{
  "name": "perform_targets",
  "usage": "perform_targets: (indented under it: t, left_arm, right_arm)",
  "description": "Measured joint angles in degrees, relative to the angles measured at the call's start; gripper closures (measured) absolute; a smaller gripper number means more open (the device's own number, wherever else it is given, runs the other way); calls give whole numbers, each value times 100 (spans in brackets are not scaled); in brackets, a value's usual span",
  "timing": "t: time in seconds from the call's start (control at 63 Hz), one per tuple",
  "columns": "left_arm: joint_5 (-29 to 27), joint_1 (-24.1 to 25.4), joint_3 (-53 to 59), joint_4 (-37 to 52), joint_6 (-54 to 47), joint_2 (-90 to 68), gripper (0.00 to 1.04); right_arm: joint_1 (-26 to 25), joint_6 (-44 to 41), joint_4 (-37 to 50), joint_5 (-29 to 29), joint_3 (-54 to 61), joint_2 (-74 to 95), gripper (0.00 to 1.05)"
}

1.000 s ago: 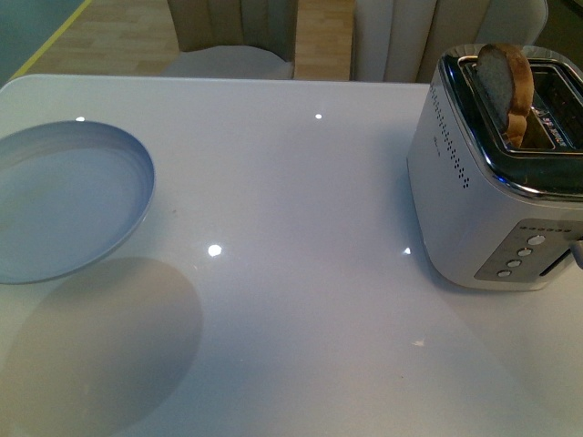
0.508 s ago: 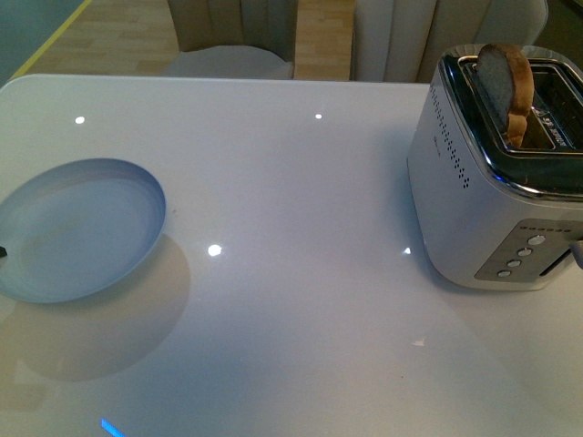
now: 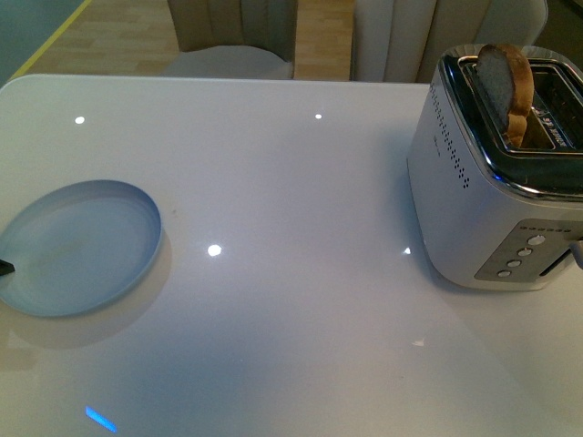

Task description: Left arm holds plate, right arm toasts bread

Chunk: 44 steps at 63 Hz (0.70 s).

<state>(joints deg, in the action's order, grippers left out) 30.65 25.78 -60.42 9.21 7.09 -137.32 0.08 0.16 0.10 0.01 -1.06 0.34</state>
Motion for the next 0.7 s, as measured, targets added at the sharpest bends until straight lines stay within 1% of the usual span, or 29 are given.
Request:
perform_targets:
  t: [0.349, 0.381, 0.698]
  left_arm:
    - [87, -22, -42, 90, -39, -81, 102]
    - [85, -28, -42, 98, -37, -81, 100]
    - [79, -76, 0, 103, -37, 55, 47]
  right_arm:
    - [0, 0, 0, 0, 0, 0, 9]
    - [0, 0, 0, 0, 0, 0, 9]
    - [0, 0, 0, 2, 0, 0, 9]
